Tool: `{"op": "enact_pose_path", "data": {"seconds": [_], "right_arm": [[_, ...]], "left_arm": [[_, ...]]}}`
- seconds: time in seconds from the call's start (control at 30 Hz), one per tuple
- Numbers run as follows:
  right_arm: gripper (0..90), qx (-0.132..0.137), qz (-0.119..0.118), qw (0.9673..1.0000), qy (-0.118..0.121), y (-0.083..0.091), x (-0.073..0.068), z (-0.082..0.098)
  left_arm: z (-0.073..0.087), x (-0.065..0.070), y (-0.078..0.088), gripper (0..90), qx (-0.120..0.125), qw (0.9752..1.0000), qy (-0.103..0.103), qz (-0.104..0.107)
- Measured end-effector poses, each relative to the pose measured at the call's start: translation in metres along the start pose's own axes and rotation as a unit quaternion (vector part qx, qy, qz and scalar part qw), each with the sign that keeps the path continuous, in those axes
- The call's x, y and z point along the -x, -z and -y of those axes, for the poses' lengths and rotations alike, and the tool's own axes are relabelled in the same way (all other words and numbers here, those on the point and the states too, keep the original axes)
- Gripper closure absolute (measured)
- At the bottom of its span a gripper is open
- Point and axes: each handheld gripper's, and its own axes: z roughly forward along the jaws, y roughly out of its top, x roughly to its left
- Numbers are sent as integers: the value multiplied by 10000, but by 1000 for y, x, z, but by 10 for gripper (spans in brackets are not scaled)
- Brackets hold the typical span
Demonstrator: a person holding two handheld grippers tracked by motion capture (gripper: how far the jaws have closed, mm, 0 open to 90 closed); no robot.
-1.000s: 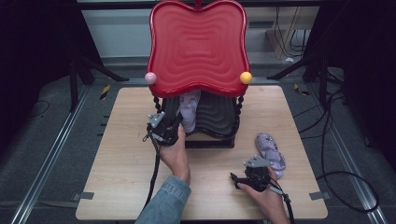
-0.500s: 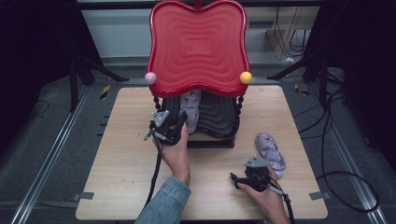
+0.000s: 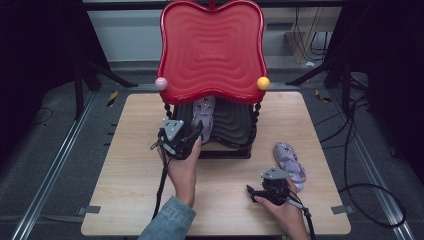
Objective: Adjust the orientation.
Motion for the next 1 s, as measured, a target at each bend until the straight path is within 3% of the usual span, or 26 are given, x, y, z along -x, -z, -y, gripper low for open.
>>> {"op": "enact_pose_path", "data": {"seconds": [0.03,0.13,0.33,0.53,0.73,0.87,1.0], "right_arm": [[166,0,0,10000,0,0,0,0],[166,0,2,10000,3,0,0,0],[174,1,31,10000,-19,0,-1,0],[246,71,-76,9999,-50,6,-4,-3],[333,250,-46,9996,97,28,-11,-21],[374,278,17,9994,187,47,-12,-36],[414,211,91,9994,240,65,-7,-50]], "left_arm": [[-1,-1,6,442,-91,9997,-205,128],[2,-3,14,378,-328,9985,-270,349],[12,-8,34,330,-562,9940,-758,553],[26,-23,47,284,-803,9896,-989,666],[47,-41,54,258,-1101,9852,-1115,702],[60,-52,55,236,-1265,9840,-1055,676],[84,-73,54,194,-1655,9798,-933,619]]}}
